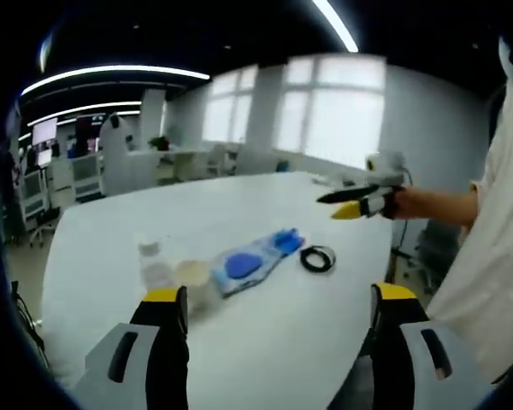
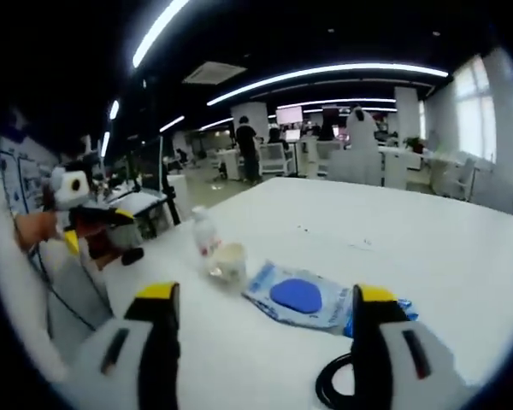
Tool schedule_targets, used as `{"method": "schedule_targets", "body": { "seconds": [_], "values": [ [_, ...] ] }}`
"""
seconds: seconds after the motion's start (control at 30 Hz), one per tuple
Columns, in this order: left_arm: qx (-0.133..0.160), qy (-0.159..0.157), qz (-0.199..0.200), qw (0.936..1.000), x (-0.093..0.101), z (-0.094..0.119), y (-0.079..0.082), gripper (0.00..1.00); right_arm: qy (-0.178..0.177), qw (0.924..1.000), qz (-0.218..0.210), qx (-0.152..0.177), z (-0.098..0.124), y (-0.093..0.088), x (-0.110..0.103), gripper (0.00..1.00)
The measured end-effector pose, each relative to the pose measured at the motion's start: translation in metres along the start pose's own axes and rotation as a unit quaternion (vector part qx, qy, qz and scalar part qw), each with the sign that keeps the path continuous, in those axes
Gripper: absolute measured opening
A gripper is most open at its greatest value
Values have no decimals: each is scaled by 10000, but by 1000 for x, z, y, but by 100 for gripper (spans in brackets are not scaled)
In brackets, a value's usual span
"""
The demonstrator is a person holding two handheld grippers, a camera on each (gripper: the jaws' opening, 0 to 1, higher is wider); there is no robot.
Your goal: Arrange the tabletop items into an orderly group along one side of the table until the central work area is clear of visible clutter.
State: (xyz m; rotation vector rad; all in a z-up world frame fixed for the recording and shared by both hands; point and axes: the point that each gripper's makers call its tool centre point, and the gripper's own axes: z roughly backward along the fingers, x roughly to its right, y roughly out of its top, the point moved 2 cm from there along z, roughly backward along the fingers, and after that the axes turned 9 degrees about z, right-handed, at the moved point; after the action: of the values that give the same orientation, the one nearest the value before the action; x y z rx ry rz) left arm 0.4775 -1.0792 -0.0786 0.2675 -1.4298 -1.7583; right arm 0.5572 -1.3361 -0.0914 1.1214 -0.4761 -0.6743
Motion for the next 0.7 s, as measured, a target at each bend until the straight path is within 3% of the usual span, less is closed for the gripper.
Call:
{"method": "schedule_targets", "body": {
  "seconds": [0.17, 0.37, 0.7],
  "values": [
    [60, -49, 40, 10000, 12, 2, -3, 86, -229, 9997, -74, -99, 33, -21, 1, 82],
    [-21, -176, 28, 9998, 28, 3, -15, 86, -471, 9986, -246, -55, 66, -34, -1, 82],
    [-154, -323, 26, 9994, 45, 5, -28, 86, -573, 9979, -294, -46, 91, -47, -18, 85]
  ]
}}
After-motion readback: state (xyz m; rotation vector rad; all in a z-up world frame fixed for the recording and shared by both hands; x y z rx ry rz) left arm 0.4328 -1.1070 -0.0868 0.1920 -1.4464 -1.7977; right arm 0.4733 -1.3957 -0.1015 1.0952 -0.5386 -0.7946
